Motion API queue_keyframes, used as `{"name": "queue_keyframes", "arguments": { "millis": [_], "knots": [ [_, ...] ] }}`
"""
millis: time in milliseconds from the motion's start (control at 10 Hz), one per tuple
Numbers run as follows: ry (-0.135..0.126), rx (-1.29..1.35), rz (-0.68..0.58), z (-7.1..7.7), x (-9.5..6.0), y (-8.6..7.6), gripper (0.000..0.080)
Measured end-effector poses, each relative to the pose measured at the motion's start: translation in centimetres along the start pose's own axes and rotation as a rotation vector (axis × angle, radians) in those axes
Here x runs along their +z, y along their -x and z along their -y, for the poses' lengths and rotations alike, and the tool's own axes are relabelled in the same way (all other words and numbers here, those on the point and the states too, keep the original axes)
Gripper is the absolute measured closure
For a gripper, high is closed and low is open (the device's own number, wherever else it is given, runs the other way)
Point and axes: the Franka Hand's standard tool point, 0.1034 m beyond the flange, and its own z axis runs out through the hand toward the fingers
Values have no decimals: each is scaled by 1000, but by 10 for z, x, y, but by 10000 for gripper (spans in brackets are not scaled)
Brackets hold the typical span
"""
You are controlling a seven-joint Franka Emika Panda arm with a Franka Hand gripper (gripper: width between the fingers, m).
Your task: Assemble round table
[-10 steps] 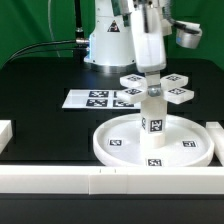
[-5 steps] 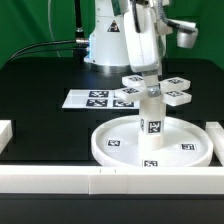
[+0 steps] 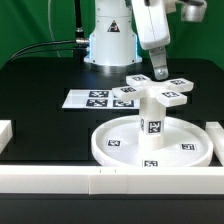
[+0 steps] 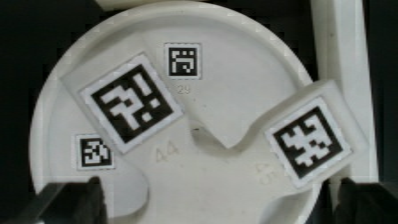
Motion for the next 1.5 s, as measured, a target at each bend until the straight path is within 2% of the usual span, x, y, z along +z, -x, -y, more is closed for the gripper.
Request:
{"name": "queue_keyframes", "arguments": {
  "millis": [100, 200, 400, 500, 1100, 1200, 1500],
  "knots": [
    [4, -38, -3, 0, 1, 1, 151],
    [30, -238, -15, -1, 3, 3, 151],
    [49, -528, 1, 5, 3, 6, 151],
    [73, -637, 25, 7, 7, 9, 151],
    [70, -1035, 39, 8, 9, 8, 151],
    [89, -1188, 30, 8, 9, 7, 151],
    [205, -1624, -3, 11, 9, 15, 151]
  ]
}}
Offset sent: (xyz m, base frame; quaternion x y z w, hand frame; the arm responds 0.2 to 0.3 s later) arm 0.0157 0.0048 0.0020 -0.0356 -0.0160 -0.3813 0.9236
